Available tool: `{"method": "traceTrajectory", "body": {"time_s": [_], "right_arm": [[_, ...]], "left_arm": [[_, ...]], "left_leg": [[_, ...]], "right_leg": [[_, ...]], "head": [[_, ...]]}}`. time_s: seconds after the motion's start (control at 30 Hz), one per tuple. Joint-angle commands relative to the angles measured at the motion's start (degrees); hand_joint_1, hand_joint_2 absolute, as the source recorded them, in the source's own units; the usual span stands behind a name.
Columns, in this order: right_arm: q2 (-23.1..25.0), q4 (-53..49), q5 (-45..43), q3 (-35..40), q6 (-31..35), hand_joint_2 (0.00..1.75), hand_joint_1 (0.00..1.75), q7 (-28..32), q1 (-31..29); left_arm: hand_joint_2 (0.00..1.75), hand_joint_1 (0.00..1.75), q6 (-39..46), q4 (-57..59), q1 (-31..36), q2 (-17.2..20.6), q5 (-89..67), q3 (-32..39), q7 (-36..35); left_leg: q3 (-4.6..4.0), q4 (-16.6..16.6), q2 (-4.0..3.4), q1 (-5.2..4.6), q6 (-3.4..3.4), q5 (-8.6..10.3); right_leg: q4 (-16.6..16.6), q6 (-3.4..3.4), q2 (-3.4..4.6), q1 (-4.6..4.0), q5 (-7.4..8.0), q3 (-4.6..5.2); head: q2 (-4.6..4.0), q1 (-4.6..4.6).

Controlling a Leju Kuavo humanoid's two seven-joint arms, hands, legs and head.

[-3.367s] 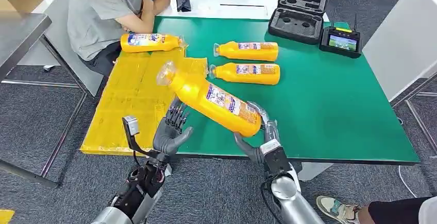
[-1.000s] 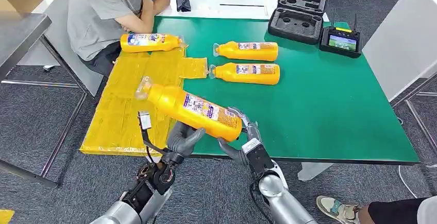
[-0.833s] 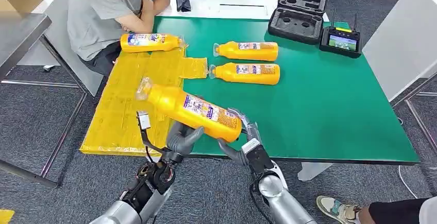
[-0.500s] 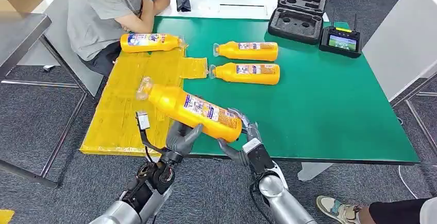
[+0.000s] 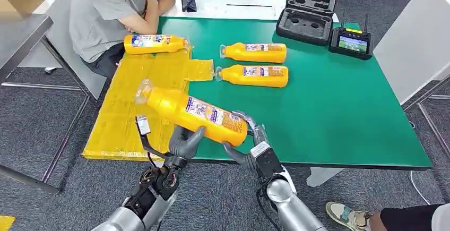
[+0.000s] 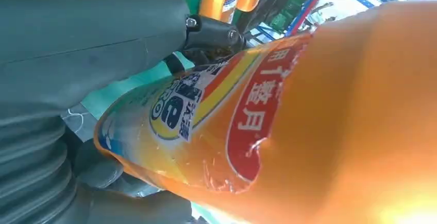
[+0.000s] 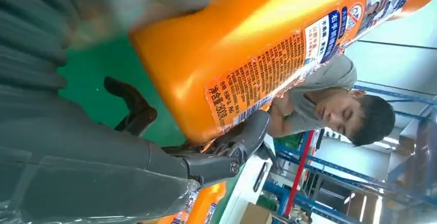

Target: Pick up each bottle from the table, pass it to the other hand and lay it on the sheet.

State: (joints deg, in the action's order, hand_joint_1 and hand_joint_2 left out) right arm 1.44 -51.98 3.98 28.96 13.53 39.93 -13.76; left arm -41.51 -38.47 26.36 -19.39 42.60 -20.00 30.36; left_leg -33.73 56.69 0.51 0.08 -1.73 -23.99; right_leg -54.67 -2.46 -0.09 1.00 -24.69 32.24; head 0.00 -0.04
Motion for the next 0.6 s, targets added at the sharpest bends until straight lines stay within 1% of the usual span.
{"method": "traceTrajectory", "body": {"time_s": [0.03, 0.2, 0.23, 0.27, 0.3, 0.33, 0.37, 0.6], "right_arm": [[0.14, 0.15, -0.12, 0.64, -0.16, 1.75, 1.75, 0.07, -1.99], [0.46, -0.26, -0.26, 0.56, -0.16, 1.75, 1.73, 0.07, -1.84], [0.55, -0.21, -0.43, 0.39, -0.26, 1.75, 1.61, 0.07, -1.84], [0.59, -0.09, -0.83, 0.03, -0.93, 1.75, 1.43, 0.07, -1.83], [0.59, -0.09, -0.83, 0.03, -0.93, 1.75, 0.82, 0.07, -1.83], [0.59, 0.30, -0.91, -0.43, -1.44, 1.75, 0.09, 0.07, -1.87], [0.77, 0.73, -0.63, -0.82, -1.39, 1.75, 0.00, 0.07, -1.91], [0.76, 1.02, -0.24, -1.28, -0.56, 1.75, 0.00, 0.07, -1.64]], "left_arm": [[1.75, 1.75, -0.24, 2.10, 2.11, 1.99, -0.15, -1.21, -0.18], [1.75, 1.75, -0.44, 1.53, 2.25, 1.65, -0.17, -1.14, -0.39], [1.75, 1.75, -0.32, 1.44, 2.24, 1.66, -0.22, -1.12, -0.40], [1.75, 1.75, -0.19, 1.23, 2.21, 1.76, -0.33, -1.08, -0.30], [1.75, 1.75, -0.19, 1.23, 2.21, 1.76, -0.33, -1.08, -0.30], [1.75, 1.75, 0.09, 0.94, 2.15, 2.03, -0.64, -0.99, 0.08], [1.75, 1.75, 0.42, 0.66, 2.07, 2.16, -1.07, -0.97, 0.46], [1.75, 1.75, 1.52, -0.28, 2.03, 2.49, -2.17, -0.93, 1.21]], "left_leg": [[0.18, 0.09, -0.20, 0.05, 0.11, -0.14], [0.16, 0.10, -0.19, 0.04, 0.11, -0.13], [0.20, 0.14, -0.21, 0.06, 0.13, -0.17], [0.09, 0.05, -0.15, 0.03, 0.08, -0.08], [0.16, 0.10, -0.17, 0.05, 0.11, -0.13], [0.08, 0.04, -0.13, 0.03, 0.07, -0.06], [0.14, 0.07, -0.17, 0.03, 0.09, -0.11], [0.08, 0.03, -0.15, 0.03, 0.07, -0.06]], "right_leg": [[-0.09, 0.15, 0.16, -0.07, -0.08, -0.13], [-0.09, 0.14, 0.15, -0.05, -0.08, -0.10], [-0.13, 0.16, 0.16, -0.07, -0.12, -0.14], [-0.06, 0.11, 0.11, -0.04, -0.04, -0.05], [-0.10, 0.14, 0.13, -0.06, -0.09, -0.11], [-0.03, 0.09, 0.10, -0.04, -0.03, -0.05], [-0.08, 0.12, 0.13, -0.04, -0.07, -0.09], [-0.03, 0.10, 0.12, -0.04, -0.02, -0.04]], "head": [[0.00, 0.00], [-0.02, 0.00], [0.00, 0.00], [0.00, 0.00], [0.00, 0.00], [0.00, 0.00], [0.00, 0.00], [0.00, 0.00]]}}
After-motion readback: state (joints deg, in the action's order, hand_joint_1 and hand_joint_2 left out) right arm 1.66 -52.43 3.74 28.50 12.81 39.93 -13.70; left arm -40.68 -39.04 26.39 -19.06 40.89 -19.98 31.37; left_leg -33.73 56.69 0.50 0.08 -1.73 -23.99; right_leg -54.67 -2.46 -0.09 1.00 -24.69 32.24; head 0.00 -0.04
